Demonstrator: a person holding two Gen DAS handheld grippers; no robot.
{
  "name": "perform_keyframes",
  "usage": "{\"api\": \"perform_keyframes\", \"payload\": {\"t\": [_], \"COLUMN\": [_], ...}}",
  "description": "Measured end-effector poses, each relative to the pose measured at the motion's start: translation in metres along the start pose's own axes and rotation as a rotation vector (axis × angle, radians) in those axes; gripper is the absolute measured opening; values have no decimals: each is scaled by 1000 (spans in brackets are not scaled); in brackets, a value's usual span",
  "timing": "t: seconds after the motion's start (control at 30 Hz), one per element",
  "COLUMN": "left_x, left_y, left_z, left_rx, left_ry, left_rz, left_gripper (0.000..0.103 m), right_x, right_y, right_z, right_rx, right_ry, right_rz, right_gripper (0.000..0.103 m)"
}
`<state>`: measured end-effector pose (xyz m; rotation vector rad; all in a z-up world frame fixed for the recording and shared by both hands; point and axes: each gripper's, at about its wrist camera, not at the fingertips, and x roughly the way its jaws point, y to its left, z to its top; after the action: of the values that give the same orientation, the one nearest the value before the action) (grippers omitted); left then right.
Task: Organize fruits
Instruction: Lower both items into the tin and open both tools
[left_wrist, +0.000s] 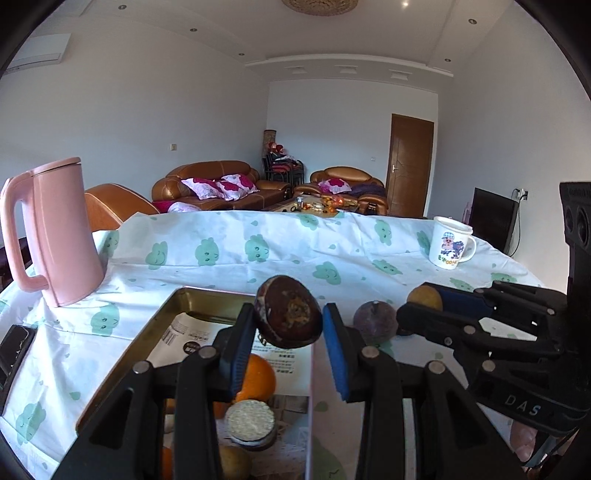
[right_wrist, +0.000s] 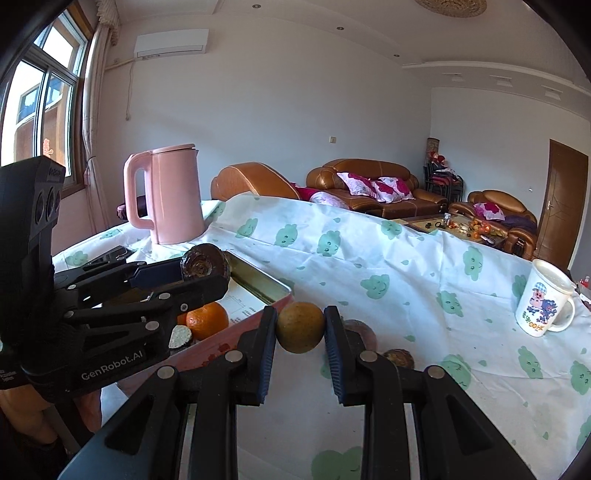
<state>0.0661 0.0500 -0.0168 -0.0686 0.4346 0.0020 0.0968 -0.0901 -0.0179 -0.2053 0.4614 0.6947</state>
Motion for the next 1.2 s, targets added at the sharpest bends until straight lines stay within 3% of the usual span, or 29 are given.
{"api": "perform_keyframes", "payload": {"t": [0.13, 0.43, 0.87, 0.93, 1.0, 1.07, 1.2], "left_x": [6, 20, 38, 36, 32, 29, 21], "left_y": [25, 59, 74, 74, 73, 72, 63], "left_z": [1, 4, 1, 2, 3, 4, 7], "left_rx": [-25, -47, -52, -58, -51, -50, -58], "left_ry": [40, 117, 173, 159, 142, 127, 100], "left_rz": [39, 77, 120, 130, 145, 151, 105], "left_gripper": [39, 39, 39, 43, 54, 62, 67], "right_x": [21, 66, 99, 101, 98, 89, 61], "right_y": [22, 36, 43, 44, 43, 39, 24], "right_z": [9, 20, 18, 16, 16, 16, 12], "right_rx": [-47, -26, -6, -11, -6, 0, -29], "right_ry": [29, 99, 162, 172, 163, 145, 109], "right_rz": [27, 69, 73, 68, 68, 69, 25], "right_gripper": [28, 28, 28, 35, 57, 57, 57]}}
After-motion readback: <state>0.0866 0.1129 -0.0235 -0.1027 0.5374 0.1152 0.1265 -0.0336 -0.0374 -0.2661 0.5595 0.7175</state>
